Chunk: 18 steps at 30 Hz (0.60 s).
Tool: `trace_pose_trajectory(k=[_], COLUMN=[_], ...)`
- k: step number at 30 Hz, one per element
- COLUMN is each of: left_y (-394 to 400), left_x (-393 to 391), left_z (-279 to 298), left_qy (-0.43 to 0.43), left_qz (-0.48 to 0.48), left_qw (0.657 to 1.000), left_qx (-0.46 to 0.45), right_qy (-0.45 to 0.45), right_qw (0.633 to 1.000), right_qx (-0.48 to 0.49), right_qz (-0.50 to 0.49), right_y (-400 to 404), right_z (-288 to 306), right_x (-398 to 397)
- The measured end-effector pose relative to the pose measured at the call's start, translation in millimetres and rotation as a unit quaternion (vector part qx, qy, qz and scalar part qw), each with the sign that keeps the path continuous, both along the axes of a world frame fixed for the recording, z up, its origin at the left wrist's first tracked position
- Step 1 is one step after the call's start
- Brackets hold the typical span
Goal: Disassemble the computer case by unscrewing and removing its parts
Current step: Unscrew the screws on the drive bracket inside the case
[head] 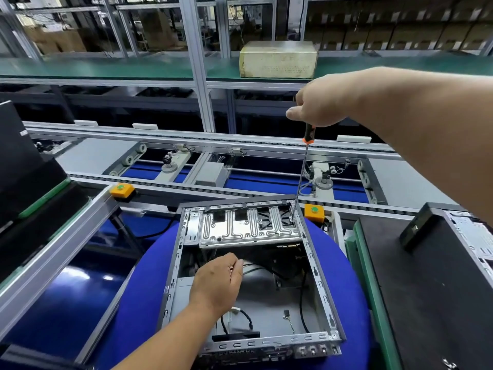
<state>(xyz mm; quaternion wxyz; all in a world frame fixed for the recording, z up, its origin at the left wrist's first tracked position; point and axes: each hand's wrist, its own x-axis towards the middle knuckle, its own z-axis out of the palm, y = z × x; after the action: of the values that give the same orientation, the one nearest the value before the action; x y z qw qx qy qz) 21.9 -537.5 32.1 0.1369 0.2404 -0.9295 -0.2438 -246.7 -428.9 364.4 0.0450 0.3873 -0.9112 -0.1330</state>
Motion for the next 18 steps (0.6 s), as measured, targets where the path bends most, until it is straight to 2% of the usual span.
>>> trace_pose_trajectory(k=[3,10,15,18], left_y=[0.2,0.2,0.2,0.3], left_x=[0.6,0.0,-0.2,-0.9], left_z=[0.0,-0.1,0.1,0.3], left_qy=[0.0,-0.004,-0.001,0.001], left_qz=[0.0,-0.003,0.0,-0.001], left_qw=[1.0,1.0,1.0,1.0], left_qx=[0.0,0.0,-0.002,-0.002], right_qy=[0.017,-0.114,-0.181,-0.19], right_qw=[0.999,0.987,0.975,0.975], right_qx=[-0.025,-0.105,-0.113,-0.099], right_qz=[0.019,0.053,0.064,0.064], right_y=[0.8,2.5,4.9,7.2], right_z=[-4.4,-2.8,2.7,7.4], right_x=[-0.1,-5.1,-2.8,2.1])
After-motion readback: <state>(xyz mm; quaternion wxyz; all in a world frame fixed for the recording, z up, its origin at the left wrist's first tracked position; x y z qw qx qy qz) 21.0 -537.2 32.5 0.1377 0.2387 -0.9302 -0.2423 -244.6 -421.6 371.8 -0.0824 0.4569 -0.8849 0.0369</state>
